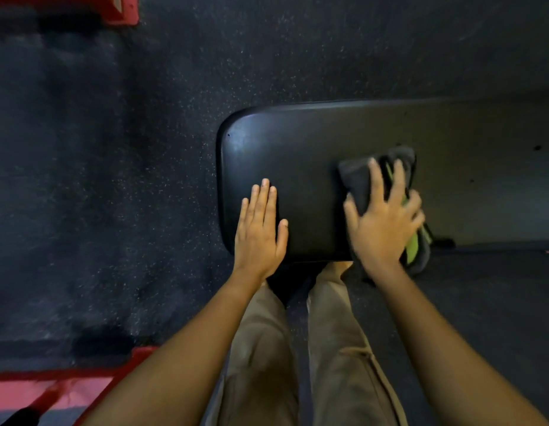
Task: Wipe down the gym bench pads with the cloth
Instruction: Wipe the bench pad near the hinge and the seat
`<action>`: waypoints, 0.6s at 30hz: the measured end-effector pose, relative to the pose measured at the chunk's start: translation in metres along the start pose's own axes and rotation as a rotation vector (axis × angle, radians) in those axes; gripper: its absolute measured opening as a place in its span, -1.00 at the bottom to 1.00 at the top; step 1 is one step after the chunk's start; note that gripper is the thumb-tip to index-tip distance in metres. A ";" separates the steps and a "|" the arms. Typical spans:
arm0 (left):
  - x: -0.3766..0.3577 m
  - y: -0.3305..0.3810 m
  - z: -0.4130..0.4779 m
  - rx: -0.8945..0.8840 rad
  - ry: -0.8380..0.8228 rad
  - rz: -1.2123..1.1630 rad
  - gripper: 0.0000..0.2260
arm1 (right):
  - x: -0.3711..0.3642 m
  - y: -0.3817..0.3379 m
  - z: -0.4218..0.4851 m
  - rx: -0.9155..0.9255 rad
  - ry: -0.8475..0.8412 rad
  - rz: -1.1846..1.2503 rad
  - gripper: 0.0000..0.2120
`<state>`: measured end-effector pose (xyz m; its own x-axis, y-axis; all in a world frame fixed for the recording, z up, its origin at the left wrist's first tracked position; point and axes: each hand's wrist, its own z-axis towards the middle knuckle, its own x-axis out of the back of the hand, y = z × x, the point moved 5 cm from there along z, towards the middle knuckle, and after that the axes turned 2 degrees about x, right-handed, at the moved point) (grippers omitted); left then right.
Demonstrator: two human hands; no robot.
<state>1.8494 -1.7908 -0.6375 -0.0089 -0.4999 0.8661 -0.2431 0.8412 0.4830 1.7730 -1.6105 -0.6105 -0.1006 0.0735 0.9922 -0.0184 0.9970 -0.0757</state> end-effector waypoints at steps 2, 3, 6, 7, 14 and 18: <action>-0.006 0.014 0.007 -0.063 -0.039 0.036 -0.50 | -0.004 -0.001 -0.036 0.012 -0.004 -0.037 -0.38; -0.010 0.021 0.012 -0.082 -0.052 0.052 -0.50 | -0.005 -0.006 -0.040 0.076 -0.014 -0.029 -0.37; -0.019 0.035 0.021 -0.060 -0.039 0.069 -0.49 | -0.005 -0.022 0.001 0.400 -0.038 -0.013 -0.38; -0.020 0.038 0.024 -0.046 -0.030 0.069 -0.49 | -0.004 -0.022 0.022 0.478 -0.036 -0.031 -0.38; -0.047 0.093 0.035 -0.087 -0.093 0.065 -0.48 | 0.012 0.100 0.043 -0.031 -0.018 -0.008 -0.39; -0.062 0.111 0.037 -0.002 -0.073 0.125 -0.46 | 0.006 0.085 -0.005 0.113 -0.040 0.005 -0.37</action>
<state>1.7873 -1.6746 -0.6424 -0.1095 -0.4049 0.9078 -0.2340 0.8981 0.3723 1.7760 -1.5248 -0.6100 -0.1406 0.0753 0.9872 -0.1297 0.9871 -0.0938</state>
